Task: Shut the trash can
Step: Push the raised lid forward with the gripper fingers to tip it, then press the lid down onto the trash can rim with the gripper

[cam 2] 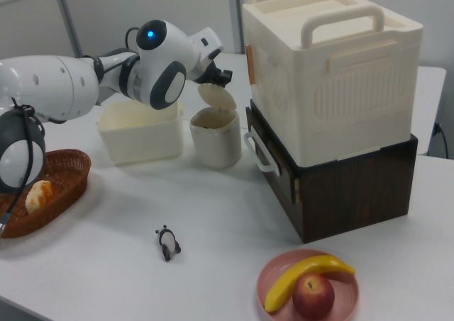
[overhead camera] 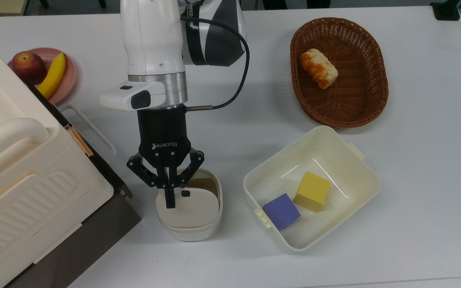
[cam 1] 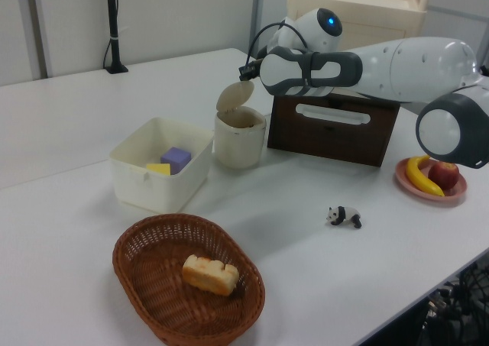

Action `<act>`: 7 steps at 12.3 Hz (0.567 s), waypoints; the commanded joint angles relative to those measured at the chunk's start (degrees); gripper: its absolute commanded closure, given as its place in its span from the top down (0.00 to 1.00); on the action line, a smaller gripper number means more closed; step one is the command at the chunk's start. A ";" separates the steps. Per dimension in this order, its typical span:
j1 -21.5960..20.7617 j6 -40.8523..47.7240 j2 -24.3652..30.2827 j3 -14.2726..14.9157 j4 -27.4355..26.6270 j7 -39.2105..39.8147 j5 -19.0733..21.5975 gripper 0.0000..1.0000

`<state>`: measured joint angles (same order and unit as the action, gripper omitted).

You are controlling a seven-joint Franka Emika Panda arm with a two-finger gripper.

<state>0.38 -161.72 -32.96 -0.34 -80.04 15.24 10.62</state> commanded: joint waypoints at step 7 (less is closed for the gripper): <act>-0.03 -0.97 7.82 -0.53 -12.51 2.52 -0.25 0.00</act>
<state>0.38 -161.72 -27.61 -0.66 -88.48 16.34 10.62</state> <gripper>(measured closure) 0.991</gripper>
